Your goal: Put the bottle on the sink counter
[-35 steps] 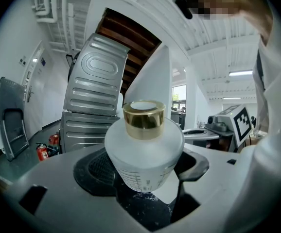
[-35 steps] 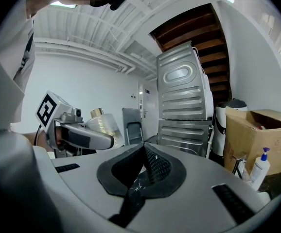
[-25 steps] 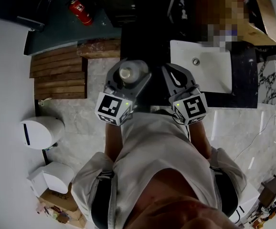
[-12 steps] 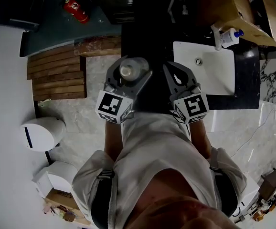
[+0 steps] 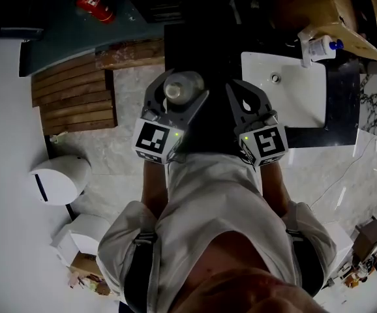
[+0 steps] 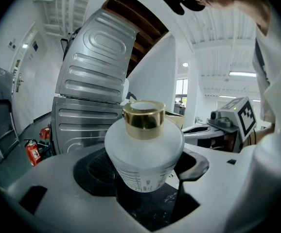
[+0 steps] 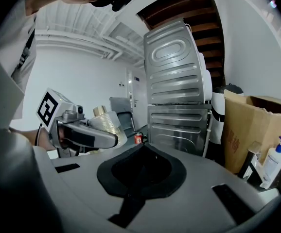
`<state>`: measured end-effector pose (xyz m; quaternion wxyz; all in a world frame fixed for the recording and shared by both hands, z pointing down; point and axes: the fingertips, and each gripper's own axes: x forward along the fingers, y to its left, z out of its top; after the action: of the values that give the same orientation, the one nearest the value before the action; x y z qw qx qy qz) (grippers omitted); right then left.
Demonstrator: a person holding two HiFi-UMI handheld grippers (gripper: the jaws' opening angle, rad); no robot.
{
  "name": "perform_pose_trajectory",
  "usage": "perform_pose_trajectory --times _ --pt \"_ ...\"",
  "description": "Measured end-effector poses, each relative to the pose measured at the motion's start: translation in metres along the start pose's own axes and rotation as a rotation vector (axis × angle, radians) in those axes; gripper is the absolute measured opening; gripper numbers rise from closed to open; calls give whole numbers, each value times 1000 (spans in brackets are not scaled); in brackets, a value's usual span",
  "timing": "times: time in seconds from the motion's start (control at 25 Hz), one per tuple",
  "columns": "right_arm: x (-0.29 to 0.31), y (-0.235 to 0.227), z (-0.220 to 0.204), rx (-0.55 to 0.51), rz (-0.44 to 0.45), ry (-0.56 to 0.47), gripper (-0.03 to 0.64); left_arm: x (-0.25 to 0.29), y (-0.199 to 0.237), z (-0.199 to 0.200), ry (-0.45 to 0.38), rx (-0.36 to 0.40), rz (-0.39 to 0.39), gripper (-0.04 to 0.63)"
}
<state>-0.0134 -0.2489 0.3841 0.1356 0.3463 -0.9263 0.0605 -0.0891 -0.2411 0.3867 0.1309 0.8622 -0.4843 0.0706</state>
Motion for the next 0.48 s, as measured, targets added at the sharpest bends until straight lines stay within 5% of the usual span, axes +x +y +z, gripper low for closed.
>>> perform_pose_trajectory --times 0.48 --pt "30 -17 -28 11 -35 54 -3 34 29 -20 51 40 -16 331"
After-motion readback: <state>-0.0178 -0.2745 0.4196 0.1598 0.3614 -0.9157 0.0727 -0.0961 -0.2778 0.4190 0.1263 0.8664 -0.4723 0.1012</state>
